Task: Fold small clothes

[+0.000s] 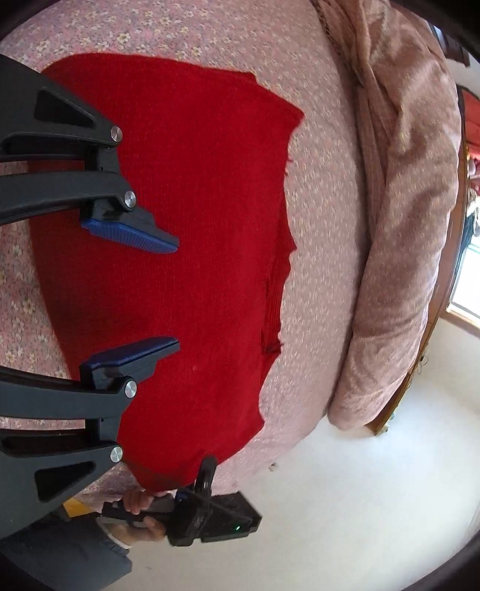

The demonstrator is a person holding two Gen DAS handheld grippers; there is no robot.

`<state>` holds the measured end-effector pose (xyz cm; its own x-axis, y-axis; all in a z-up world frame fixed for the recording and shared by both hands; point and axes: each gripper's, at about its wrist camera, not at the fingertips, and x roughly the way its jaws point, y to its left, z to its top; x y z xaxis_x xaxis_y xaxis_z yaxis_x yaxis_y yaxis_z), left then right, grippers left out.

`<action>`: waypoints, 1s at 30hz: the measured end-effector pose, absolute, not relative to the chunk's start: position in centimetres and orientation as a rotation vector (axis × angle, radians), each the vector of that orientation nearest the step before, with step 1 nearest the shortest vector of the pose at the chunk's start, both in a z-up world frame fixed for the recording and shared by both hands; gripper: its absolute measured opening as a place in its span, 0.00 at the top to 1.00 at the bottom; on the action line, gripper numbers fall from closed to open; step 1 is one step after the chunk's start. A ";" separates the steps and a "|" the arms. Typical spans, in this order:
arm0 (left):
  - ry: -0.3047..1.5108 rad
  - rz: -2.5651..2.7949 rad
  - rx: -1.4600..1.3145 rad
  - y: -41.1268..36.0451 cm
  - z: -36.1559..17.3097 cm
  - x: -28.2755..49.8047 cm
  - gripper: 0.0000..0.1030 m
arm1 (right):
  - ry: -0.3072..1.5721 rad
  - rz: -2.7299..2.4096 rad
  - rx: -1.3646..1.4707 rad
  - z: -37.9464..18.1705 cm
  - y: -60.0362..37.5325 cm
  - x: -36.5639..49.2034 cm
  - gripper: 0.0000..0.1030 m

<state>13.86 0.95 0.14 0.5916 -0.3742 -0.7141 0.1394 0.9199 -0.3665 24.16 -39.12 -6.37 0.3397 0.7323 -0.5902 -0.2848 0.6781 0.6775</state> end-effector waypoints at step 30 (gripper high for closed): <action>1.044 -0.328 -0.214 -6.8 -1.7 16.3 1.00 | 1.179 0.413 0.556 1.3 -32.9 25.4 0.76</action>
